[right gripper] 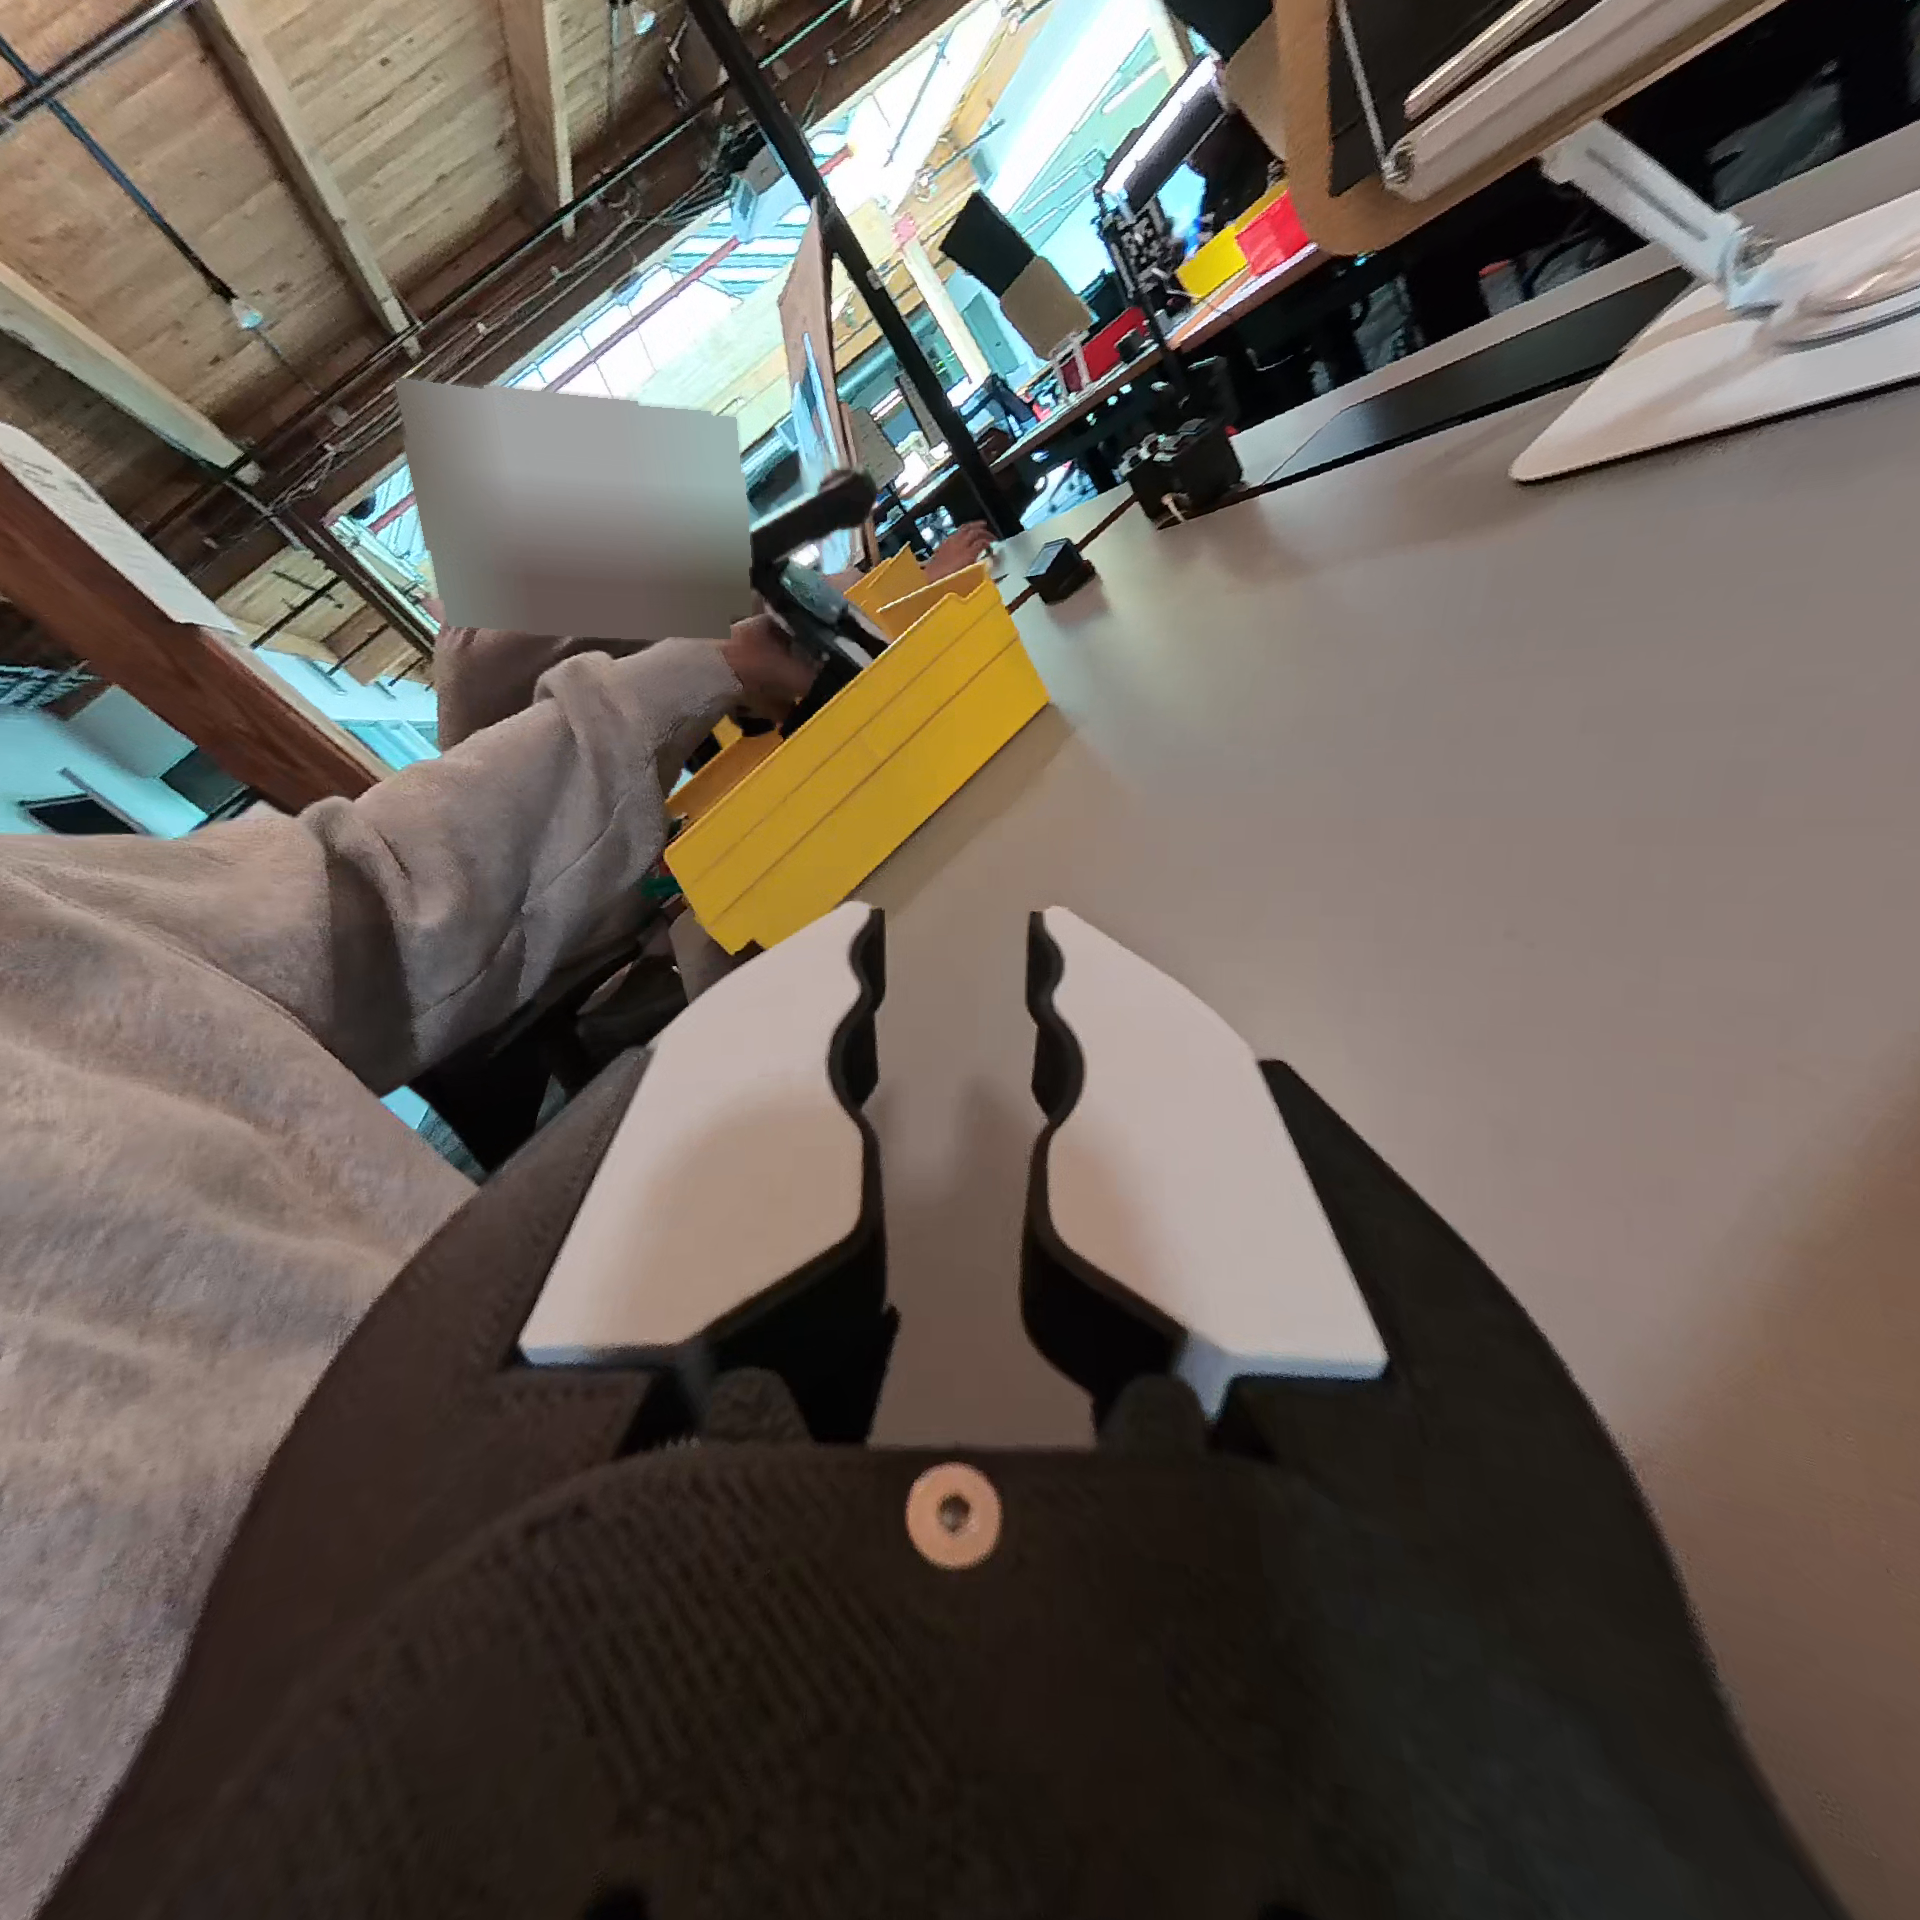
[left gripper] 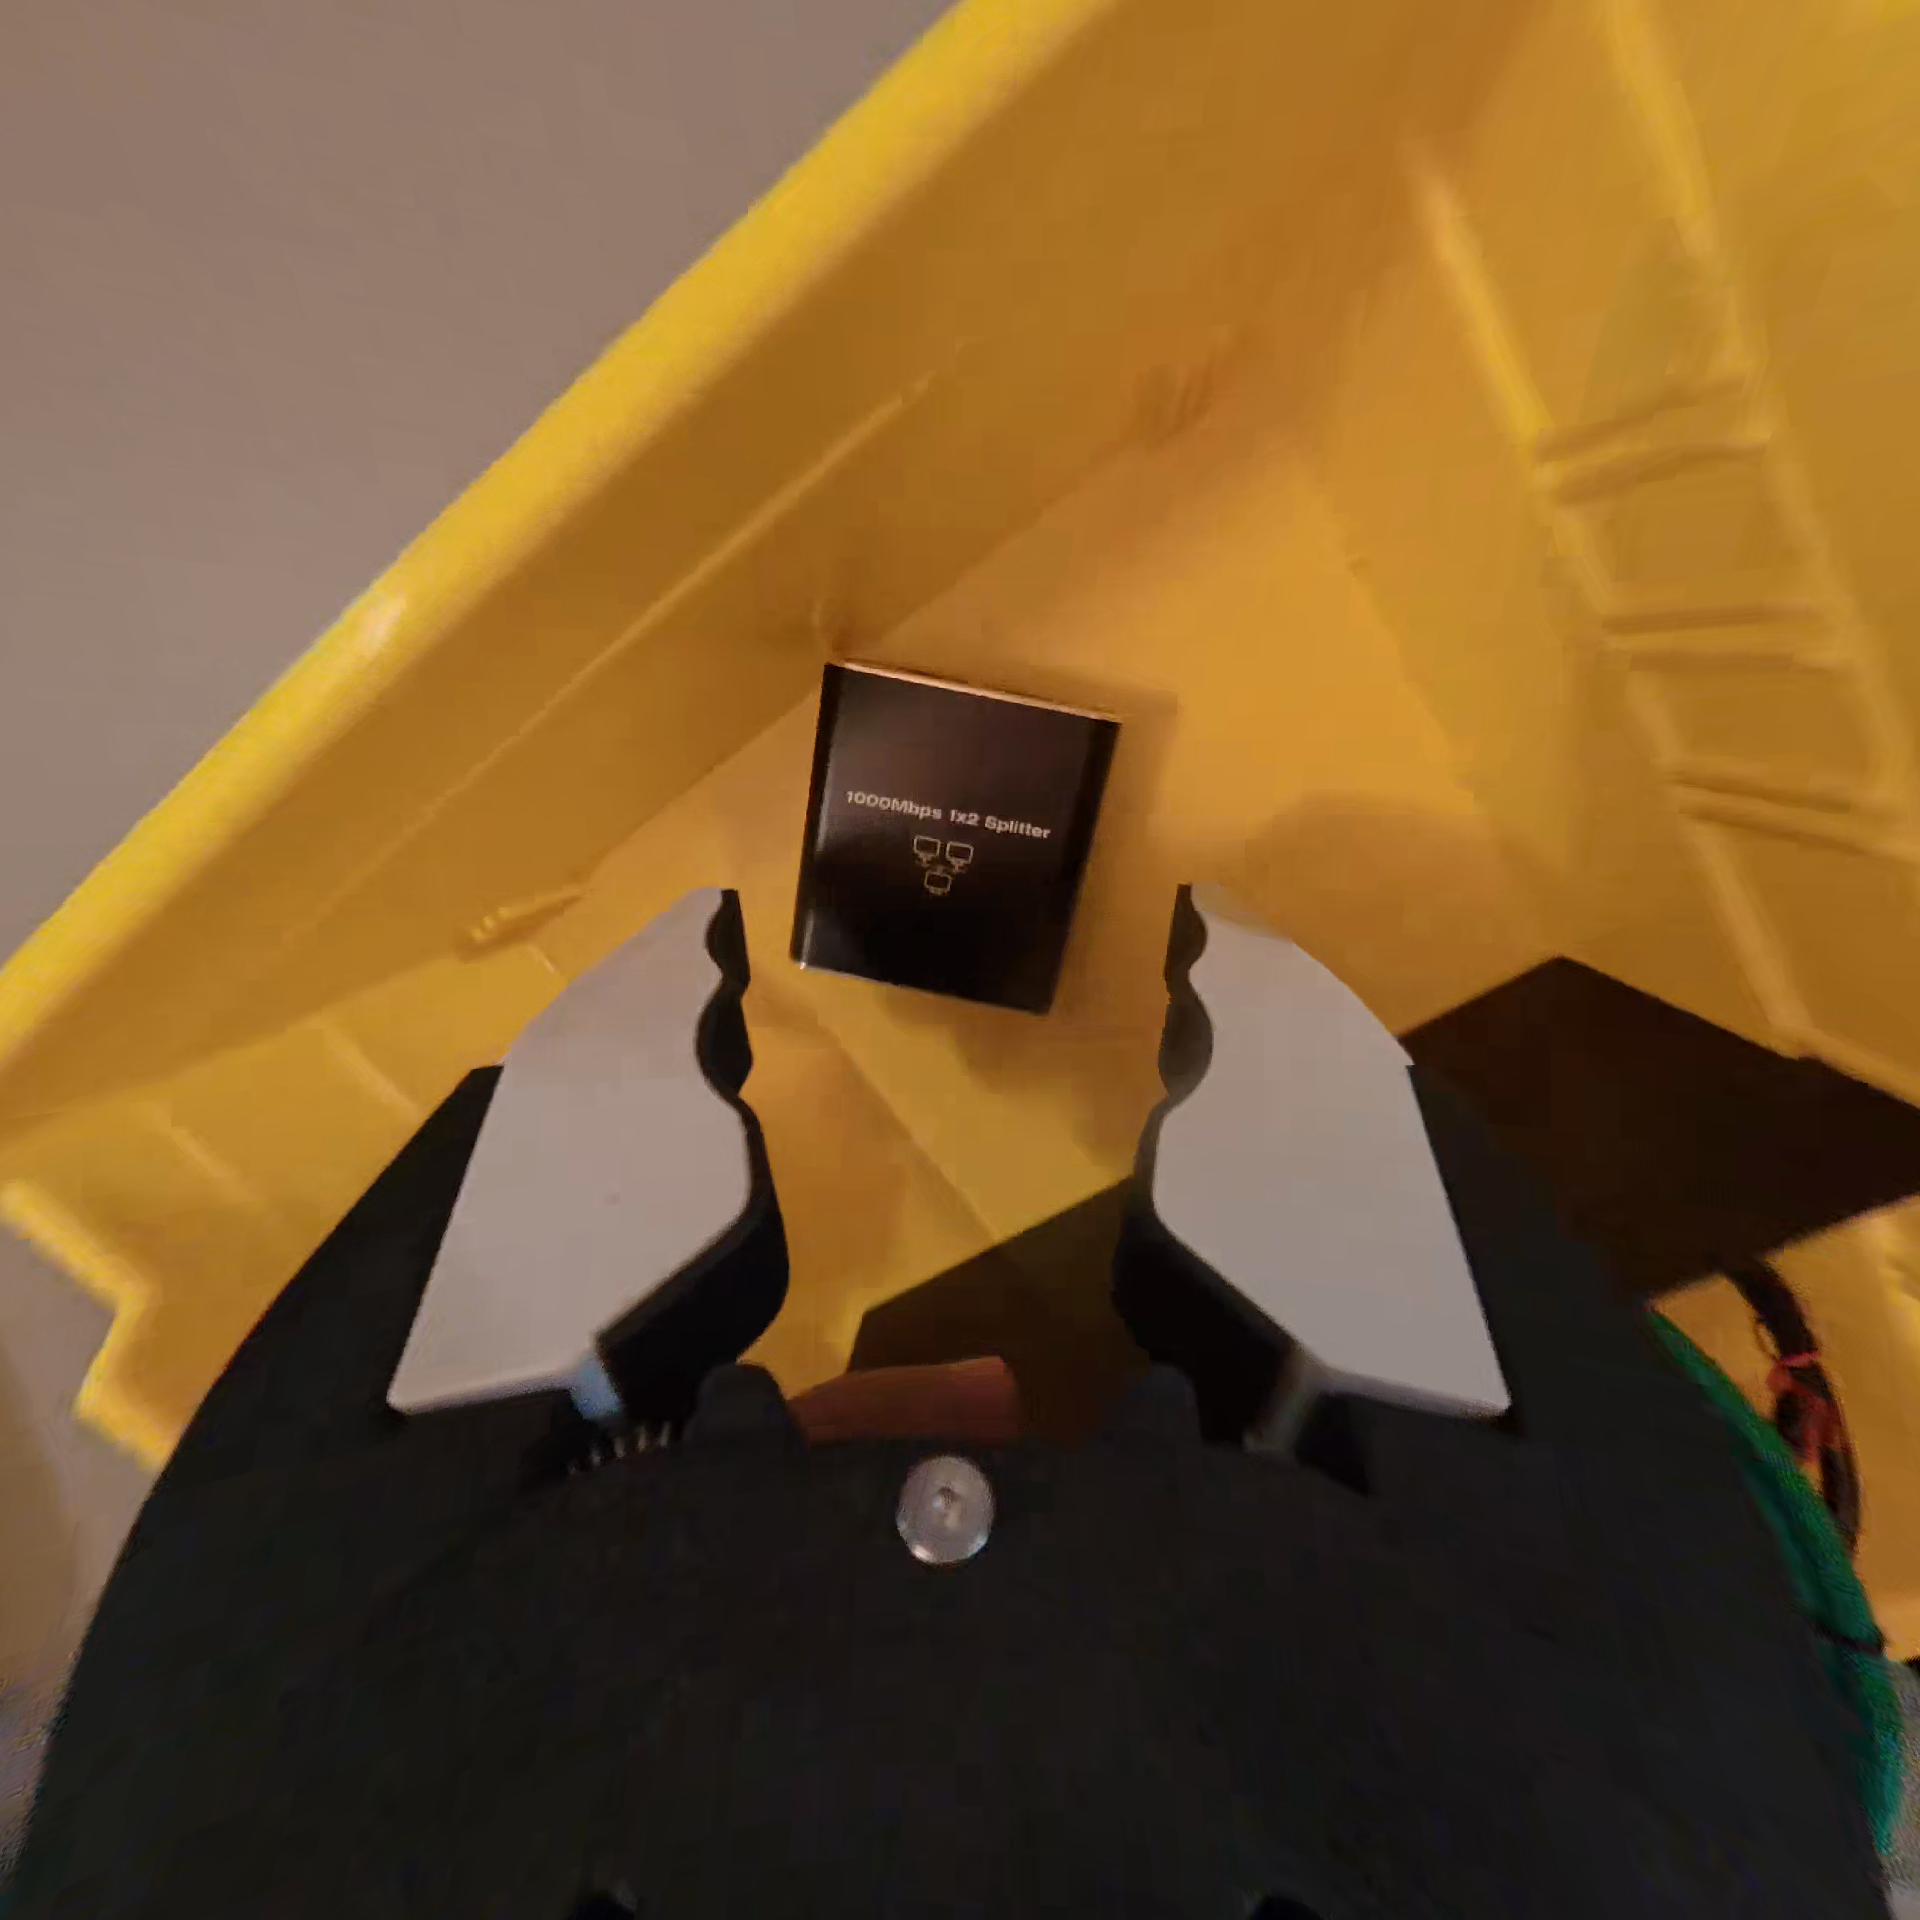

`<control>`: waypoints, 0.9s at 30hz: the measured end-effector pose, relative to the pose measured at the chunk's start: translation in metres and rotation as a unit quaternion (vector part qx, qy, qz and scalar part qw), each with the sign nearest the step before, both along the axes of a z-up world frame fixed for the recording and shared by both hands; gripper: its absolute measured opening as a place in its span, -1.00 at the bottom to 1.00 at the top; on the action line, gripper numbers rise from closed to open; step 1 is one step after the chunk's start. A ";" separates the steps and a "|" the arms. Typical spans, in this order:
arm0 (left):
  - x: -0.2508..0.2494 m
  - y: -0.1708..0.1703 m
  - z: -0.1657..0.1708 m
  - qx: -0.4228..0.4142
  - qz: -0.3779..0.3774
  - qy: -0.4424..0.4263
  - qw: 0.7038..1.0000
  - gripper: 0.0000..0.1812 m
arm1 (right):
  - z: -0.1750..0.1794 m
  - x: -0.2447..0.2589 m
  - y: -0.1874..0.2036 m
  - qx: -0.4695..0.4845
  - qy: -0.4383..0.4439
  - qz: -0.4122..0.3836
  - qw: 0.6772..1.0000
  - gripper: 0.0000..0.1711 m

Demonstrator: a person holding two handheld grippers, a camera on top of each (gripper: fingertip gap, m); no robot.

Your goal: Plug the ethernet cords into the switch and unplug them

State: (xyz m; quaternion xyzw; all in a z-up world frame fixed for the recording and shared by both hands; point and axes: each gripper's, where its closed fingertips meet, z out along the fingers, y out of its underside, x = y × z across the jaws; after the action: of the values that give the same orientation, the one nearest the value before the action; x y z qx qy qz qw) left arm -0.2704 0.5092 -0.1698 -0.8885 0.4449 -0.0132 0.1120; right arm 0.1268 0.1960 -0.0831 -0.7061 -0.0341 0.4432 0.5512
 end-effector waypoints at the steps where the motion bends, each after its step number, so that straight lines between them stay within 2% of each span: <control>1: 0.000 0.000 -0.008 -0.012 -0.008 0.007 1.000 -0.12 | -0.001 0.004 -0.001 -0.002 0.002 -0.007 1.000 -0.69; 2: 0.000 -0.001 -0.015 -0.018 -0.016 0.014 1.000 -0.11 | -0.002 0.008 -0.001 -0.005 0.005 -0.015 1.000 -0.69; 4: 0.000 0.000 -0.023 -0.010 -0.031 0.034 0.999 -0.22 | -0.003 0.015 -0.002 -0.009 0.014 -0.028 0.999 -0.69; 6: 0.005 0.001 -0.017 0.012 -0.041 0.024 0.999 -0.33 | -0.003 0.023 -0.004 -0.012 0.025 -0.041 0.999 -0.69; 8: 0.010 0.002 -0.001 0.040 -0.045 0.009 0.998 -0.33 | -0.003 0.028 -0.006 -0.014 0.032 -0.051 0.998 -0.69; 12: 0.021 -0.001 0.052 0.113 -0.054 -0.030 0.992 -0.34 | 0.000 0.031 -0.009 -0.011 0.041 -0.053 0.998 -0.69; 16: 0.041 -0.010 0.130 0.229 -0.057 -0.095 0.967 -0.35 | 0.001 0.022 -0.011 -0.010 0.042 -0.033 0.999 -0.69; 18: 0.066 -0.031 0.169 0.262 -0.074 -0.173 0.947 -0.35 | 0.003 0.016 -0.012 -0.008 0.042 -0.022 0.999 -0.69; 21: 0.121 -0.086 0.206 0.267 -0.134 -0.293 0.908 -0.35 | 0.004 0.007 -0.012 -0.004 0.032 -0.006 0.999 -0.70; 24: 0.177 -0.145 0.214 0.255 -0.186 -0.380 0.869 -0.35 | 0.006 -0.004 -0.013 -0.001 0.027 0.018 0.999 -0.69; 27: 0.229 -0.198 0.198 0.224 -0.218 -0.454 0.834 -0.36 | 0.004 -0.017 -0.012 0.000 0.011 0.041 0.999 -0.68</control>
State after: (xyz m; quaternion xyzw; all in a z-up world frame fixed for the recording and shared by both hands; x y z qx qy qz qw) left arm -0.0417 0.3111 0.0284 -0.6130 0.5169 -0.3393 0.4918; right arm 0.1100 0.1842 -0.0786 -0.6989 -0.0570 0.4733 0.5332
